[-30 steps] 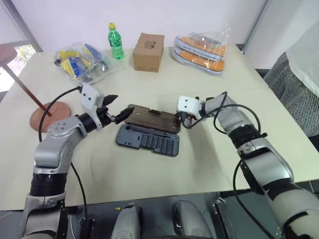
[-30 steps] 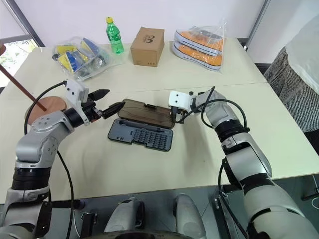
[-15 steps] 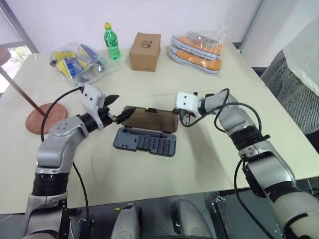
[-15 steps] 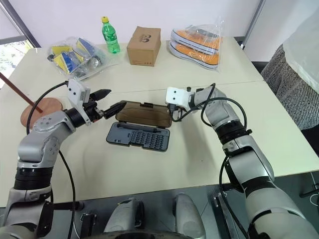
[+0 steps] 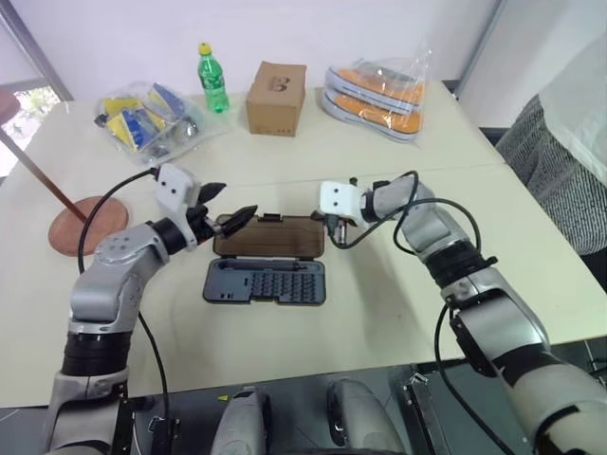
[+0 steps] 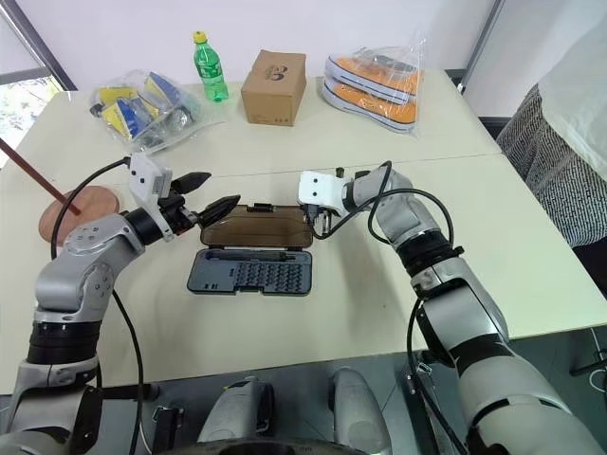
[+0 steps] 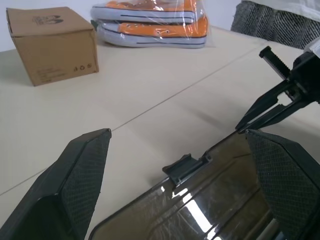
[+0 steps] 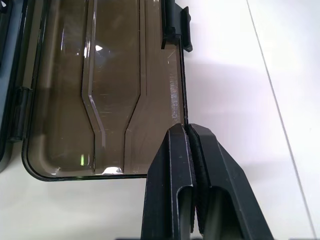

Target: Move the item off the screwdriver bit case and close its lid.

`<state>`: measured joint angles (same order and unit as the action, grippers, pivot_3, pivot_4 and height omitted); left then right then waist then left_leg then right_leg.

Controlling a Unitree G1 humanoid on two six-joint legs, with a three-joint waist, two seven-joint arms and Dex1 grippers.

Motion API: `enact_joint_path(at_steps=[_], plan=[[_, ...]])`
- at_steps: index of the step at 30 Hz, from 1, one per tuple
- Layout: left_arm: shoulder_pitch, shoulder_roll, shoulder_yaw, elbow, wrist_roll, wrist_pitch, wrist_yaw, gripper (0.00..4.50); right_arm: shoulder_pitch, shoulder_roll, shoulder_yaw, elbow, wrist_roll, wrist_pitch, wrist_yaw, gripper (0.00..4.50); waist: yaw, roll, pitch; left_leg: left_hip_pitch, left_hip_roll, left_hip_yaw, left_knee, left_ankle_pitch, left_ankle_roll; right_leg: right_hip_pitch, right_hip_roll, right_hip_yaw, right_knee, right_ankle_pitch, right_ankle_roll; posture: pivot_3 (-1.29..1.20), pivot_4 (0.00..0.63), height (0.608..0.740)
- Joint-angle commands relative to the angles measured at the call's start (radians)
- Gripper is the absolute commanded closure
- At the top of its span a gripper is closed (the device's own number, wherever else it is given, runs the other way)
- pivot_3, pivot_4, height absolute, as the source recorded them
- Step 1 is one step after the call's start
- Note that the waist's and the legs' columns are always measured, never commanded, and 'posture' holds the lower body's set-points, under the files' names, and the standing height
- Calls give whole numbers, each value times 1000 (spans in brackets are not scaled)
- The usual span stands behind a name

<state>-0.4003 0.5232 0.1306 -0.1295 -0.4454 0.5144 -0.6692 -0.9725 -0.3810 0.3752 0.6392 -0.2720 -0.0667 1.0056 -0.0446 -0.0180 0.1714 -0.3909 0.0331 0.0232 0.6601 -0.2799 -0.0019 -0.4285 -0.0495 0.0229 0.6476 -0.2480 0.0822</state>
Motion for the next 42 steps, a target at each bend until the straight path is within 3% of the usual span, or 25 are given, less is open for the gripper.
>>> enact_joint_path(at_steps=[1,20,42], plan=[[-2,2,11,-45,-7,-13,5,0,-36,4,17,18,-19,-97,-24,4484,0,0,0,0,0,0,0,0,0,0,0,0,0,0,0,0,150,740],[4,-10,5,-64,-9,-8,10,0,-82,34,23,164,-56,-265,-108,4484,0,0,0,0,0,0,0,0,0,0,0,0,0,0,0,0,150,740],[-6,-20,-4,-54,-3,-11,8,0,-85,-7,9,197,-47,-260,-100,4484,3,0,0,0,0,0,0,0,0,0,-1,0,0,0,0,0,150,740]])
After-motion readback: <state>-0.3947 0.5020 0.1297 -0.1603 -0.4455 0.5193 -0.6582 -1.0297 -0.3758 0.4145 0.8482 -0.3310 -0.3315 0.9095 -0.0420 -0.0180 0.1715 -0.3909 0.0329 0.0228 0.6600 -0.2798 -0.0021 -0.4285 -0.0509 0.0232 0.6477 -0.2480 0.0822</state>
